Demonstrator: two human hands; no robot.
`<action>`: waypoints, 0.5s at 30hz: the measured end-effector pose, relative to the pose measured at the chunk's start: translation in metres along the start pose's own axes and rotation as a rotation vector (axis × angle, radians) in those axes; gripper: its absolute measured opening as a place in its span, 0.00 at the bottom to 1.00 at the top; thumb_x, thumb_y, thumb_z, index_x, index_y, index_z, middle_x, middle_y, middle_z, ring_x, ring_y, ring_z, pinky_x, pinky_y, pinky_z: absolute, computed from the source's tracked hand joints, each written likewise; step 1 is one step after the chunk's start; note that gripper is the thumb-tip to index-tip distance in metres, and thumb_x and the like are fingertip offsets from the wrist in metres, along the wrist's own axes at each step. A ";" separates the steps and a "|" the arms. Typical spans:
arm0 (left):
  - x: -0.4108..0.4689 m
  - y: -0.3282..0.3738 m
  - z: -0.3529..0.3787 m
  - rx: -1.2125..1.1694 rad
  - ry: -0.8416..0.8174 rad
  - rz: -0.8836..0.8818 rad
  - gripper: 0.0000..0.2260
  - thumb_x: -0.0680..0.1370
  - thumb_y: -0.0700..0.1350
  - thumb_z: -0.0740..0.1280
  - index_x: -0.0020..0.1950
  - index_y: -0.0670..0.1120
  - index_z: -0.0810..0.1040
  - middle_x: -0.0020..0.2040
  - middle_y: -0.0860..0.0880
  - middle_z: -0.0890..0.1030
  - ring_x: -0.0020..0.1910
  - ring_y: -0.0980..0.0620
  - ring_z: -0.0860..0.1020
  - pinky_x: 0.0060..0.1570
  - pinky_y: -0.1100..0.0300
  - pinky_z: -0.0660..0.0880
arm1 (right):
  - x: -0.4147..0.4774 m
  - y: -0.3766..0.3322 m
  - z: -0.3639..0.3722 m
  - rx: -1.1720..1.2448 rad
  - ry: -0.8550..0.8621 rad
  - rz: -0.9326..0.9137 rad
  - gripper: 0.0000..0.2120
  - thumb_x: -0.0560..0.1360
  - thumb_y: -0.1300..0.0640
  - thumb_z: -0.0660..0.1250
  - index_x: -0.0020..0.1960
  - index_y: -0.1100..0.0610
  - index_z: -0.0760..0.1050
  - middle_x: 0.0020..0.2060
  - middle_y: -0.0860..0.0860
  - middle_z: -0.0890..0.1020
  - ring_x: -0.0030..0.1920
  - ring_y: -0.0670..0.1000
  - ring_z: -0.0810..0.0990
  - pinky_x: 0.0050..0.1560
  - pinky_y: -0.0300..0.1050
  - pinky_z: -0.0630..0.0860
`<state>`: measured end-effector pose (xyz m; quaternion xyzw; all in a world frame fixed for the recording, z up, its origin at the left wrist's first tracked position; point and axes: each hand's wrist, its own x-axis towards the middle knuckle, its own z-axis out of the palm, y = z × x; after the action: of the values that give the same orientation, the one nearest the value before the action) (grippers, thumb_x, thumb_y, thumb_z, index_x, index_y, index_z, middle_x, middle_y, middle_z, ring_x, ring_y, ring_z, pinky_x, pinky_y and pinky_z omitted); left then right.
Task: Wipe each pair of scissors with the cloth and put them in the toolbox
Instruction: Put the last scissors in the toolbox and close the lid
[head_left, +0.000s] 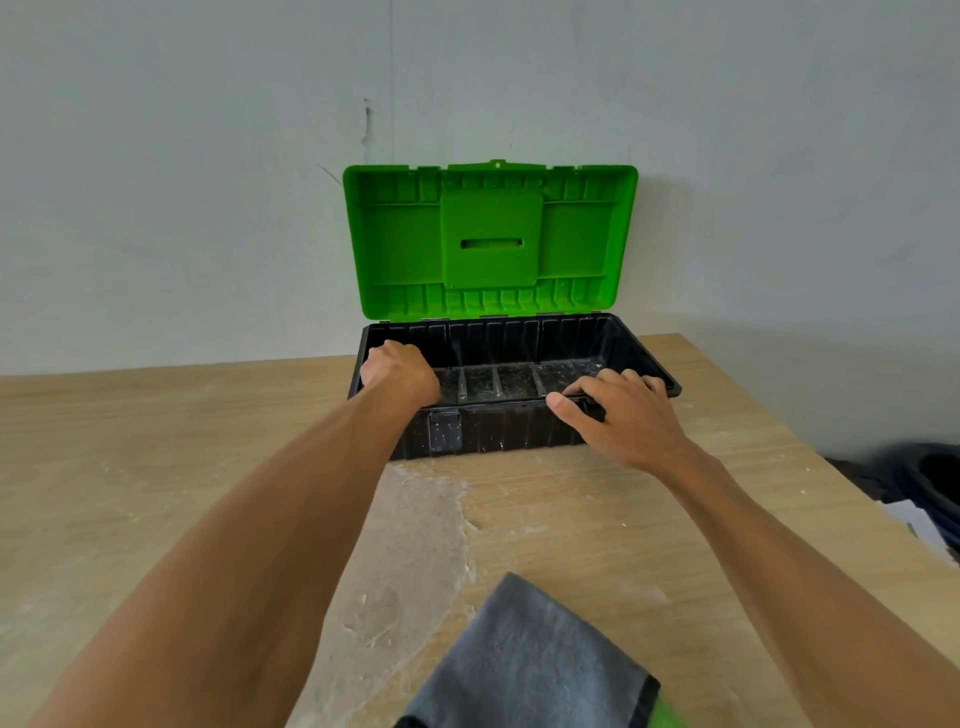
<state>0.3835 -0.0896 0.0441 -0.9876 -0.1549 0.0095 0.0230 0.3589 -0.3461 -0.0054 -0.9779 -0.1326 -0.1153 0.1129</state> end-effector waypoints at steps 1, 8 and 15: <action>0.000 -0.003 -0.001 -0.021 0.026 0.007 0.13 0.77 0.39 0.66 0.61 0.39 0.77 0.57 0.41 0.78 0.55 0.44 0.79 0.46 0.56 0.77 | 0.000 0.000 0.000 0.000 -0.008 0.003 0.38 0.77 0.23 0.43 0.61 0.46 0.80 0.52 0.46 0.78 0.59 0.52 0.75 0.69 0.57 0.63; -0.003 -0.026 0.006 -0.184 0.068 0.047 0.13 0.77 0.50 0.70 0.49 0.40 0.79 0.40 0.45 0.76 0.42 0.46 0.75 0.39 0.55 0.72 | -0.010 -0.010 0.001 -0.034 0.024 0.041 0.39 0.76 0.24 0.44 0.57 0.51 0.81 0.49 0.47 0.80 0.55 0.52 0.76 0.64 0.56 0.65; -0.043 -0.048 0.036 -0.352 0.318 0.309 0.31 0.82 0.62 0.49 0.29 0.45 0.74 0.26 0.47 0.75 0.27 0.48 0.76 0.35 0.54 0.76 | -0.023 -0.026 -0.011 -0.044 -0.025 0.062 0.33 0.81 0.29 0.48 0.61 0.53 0.80 0.54 0.50 0.82 0.61 0.54 0.77 0.66 0.57 0.65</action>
<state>0.3268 -0.0559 0.0115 -0.9774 0.0039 -0.1691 -0.1266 0.3275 -0.3302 0.0043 -0.9852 -0.1009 -0.1023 0.0933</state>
